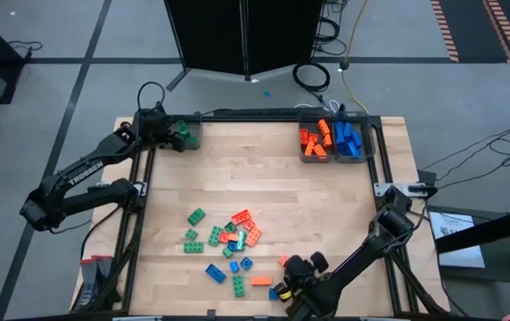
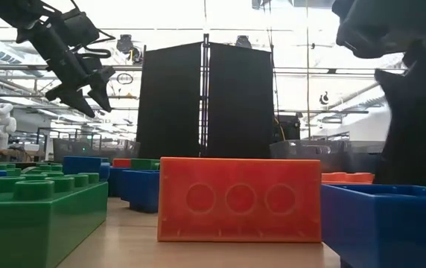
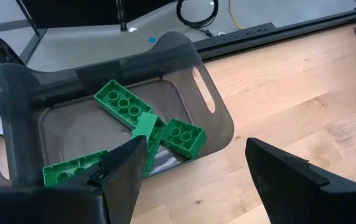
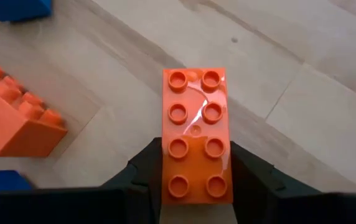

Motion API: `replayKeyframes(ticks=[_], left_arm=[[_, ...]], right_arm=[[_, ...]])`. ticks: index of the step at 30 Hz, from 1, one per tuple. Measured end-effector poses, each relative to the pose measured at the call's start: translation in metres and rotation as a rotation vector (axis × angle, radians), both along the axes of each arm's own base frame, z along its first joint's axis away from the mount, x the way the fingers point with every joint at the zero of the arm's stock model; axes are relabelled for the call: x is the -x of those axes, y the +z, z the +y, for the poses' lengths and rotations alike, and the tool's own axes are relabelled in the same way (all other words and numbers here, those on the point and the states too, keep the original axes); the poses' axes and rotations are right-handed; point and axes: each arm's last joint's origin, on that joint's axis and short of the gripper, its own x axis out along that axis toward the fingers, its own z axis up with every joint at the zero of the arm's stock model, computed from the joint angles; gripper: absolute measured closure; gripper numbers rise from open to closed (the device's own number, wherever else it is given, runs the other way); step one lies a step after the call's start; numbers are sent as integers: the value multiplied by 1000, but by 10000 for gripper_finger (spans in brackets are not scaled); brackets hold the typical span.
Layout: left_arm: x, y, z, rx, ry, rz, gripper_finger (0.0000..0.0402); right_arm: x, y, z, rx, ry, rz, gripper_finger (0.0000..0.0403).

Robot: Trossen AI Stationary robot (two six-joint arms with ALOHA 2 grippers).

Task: Sort blocks
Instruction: Put the orange game piece into the middle black bin

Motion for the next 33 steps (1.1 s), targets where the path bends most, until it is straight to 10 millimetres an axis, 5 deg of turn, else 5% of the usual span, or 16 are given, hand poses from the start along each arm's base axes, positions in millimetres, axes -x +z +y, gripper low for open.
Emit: replayKeyframes(ticks=[13, 21, 33], left_arm=[[0, 0, 0, -4, 2, -5, 125], [0, 0, 0, -2, 5, -8, 125], [0, 0, 0, -2, 5, -8, 125]], right_arm=[[4, 30, -7, 19, 72, 67, 284], [-12, 53, -42, 143, 187, 122, 284], [-31, 61, -110, 215, 294, 126, 284]])
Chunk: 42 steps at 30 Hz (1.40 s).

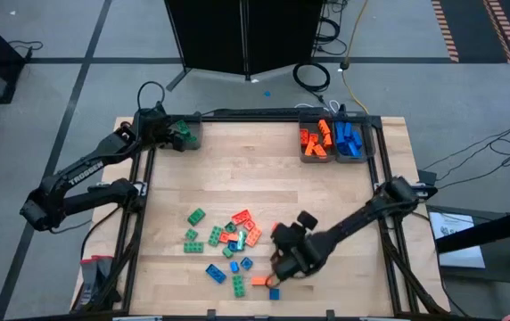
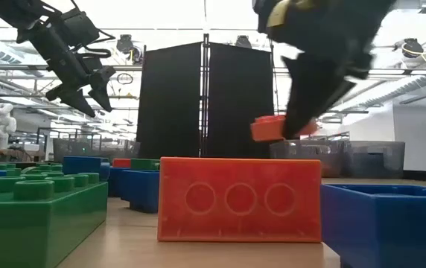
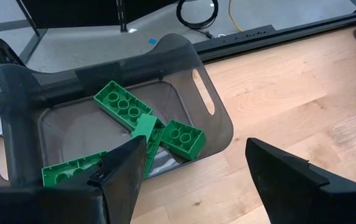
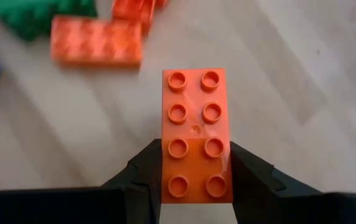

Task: Sort blocks
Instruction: Put the orange game piece into the middle black bin

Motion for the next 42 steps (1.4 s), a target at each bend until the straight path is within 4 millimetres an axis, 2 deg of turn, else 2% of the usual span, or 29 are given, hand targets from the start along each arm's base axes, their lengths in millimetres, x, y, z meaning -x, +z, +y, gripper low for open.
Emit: replayKeyframes(ticks=[6, 12, 17, 21, 31, 42], left_arm=[[0, 0, 0, 0, -1, 0, 125], [0, 0, 0, 0, 0, 1, 125], [0, 0, 0, 1, 0, 0, 125], [0, 0, 0, 0, 0, 0, 125], [0, 0, 0, -3, 1, -4, 125], [0, 0, 0, -1, 1, -2, 125]], right_arm=[[8, 10, -50, -13, -10, -112, 284], [27, 16, -100, -33, -74, -233, 284], [42, 18, -133, -26, -123, -314, 284], [47, 17, -159, 0, -173, -318, 284], [41, 24, -234, 73, -199, -350, 284], [63, 28, -314, 38, -259, -372, 284]])
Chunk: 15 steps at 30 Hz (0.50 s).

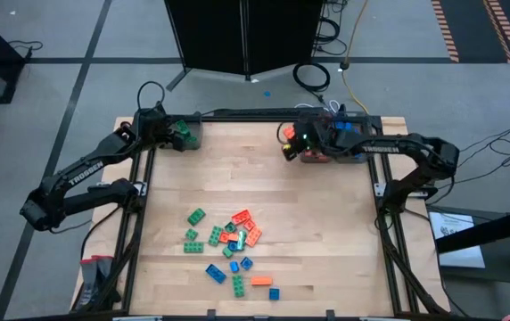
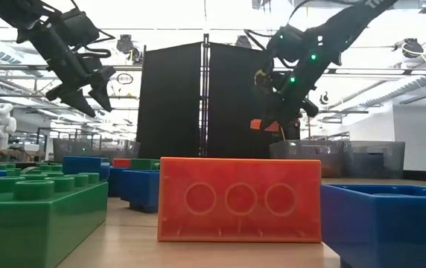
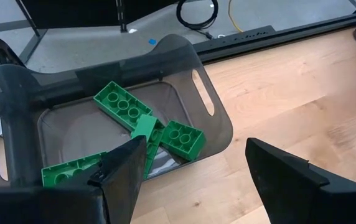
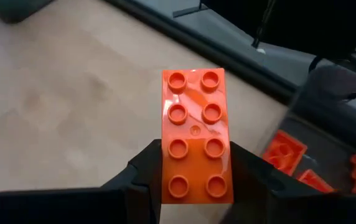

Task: Sort blocks
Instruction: Put the orange game piece into the middle black bin

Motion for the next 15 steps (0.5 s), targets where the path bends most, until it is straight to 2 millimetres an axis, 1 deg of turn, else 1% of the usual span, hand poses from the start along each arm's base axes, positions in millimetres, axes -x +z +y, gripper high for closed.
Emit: replayKeyframes(ticks=[3, 8, 12, 15], left_arm=[[0, 0, 0, 3, 1, 0, 125], [1, -1, -1, 14, 1, 9, 125], [1, -1, -1, 13, 2, 9, 125], [1, -1, -1, 13, 1, 10, 125]], right_arm=[[9, 0, -15, -3, -48, 6, 284], [25, 4, -37, -14, -78, -3, 284], [40, 10, -51, -13, -124, -11, 284], [51, 10, -61, -27, -166, 1, 284]])
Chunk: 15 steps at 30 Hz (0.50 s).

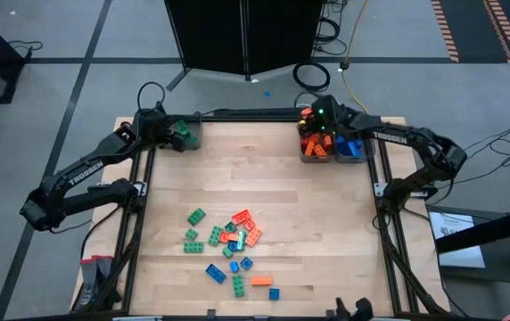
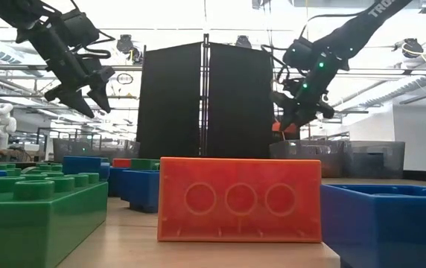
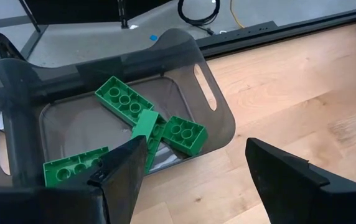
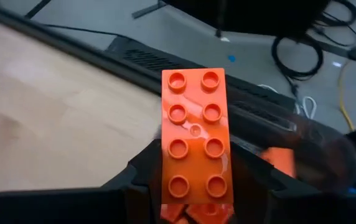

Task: Sort blocks
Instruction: Put the orange game piece into the middle black bin

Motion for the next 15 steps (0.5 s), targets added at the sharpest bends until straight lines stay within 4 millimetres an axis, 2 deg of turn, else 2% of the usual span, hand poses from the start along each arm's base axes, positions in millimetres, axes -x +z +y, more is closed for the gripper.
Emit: replayKeyframes(ticks=[7, 15], left_arm=[[0, 0, 0, -2, 0, 2, 125], [0, 0, 0, -12, 15, 13, 125]], right_arm=[[12, -6, -10, -61, -13, 0, 284], [23, -35, -1, -133, -61, -14, 284]])
